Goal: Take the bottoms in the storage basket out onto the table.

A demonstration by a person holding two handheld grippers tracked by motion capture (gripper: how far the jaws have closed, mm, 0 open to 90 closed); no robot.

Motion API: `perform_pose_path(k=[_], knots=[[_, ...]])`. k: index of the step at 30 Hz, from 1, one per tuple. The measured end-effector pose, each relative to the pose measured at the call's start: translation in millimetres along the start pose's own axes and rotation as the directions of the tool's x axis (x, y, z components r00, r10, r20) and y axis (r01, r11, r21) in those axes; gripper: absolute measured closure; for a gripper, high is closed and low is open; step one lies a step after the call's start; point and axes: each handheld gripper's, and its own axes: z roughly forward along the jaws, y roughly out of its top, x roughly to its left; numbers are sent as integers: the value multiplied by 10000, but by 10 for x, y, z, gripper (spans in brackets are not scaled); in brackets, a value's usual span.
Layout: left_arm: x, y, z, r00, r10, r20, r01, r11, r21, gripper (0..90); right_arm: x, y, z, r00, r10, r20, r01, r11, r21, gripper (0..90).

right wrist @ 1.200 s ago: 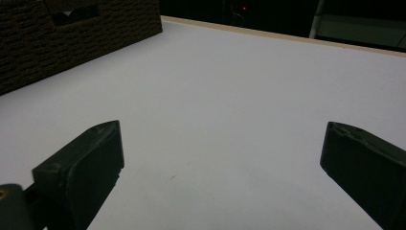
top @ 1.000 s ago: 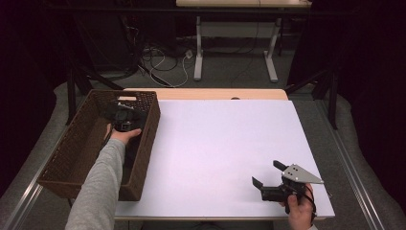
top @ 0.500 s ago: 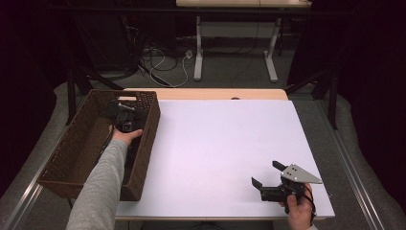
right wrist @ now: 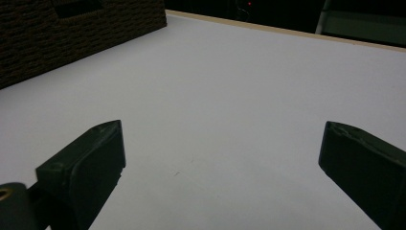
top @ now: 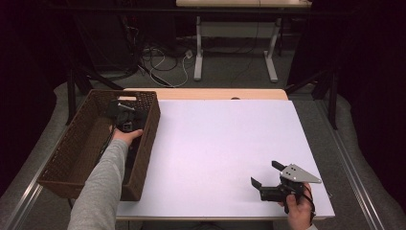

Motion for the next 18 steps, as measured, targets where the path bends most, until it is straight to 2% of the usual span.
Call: perform_pose_path(k=[5, 6, 7, 14, 18], knots=[[38, 3, -7, 9981, -521, 341, 520, 9986, 49, 545, 1, 0, 0, 10000, -40, -6, 40, 10000, 43, 17], [38, 2, -5, 9981, -508, 342, 508, 9987, 20, 546, 1, 0, 0, 10000, -47, -7, 47, 10000, 33, 17], [41, 6, -11, 9991, -316, 275, 313, 9995, 92, 548, -2, 0, 1, 10000, -78, -9, 78, 10000, -2, 17], [8, 26, -19, 9996, -209, 184, 207, 9997, 136, 569, -25, 5, 4, 10000, -46, 2, 46, 10000, 15, 17], [-22, 39, -40, 10000, 84, -54, -83, 9998, 157, 577, -33, 8, 33, 10000, -36, 34, 36, 10000, 54, 17]])
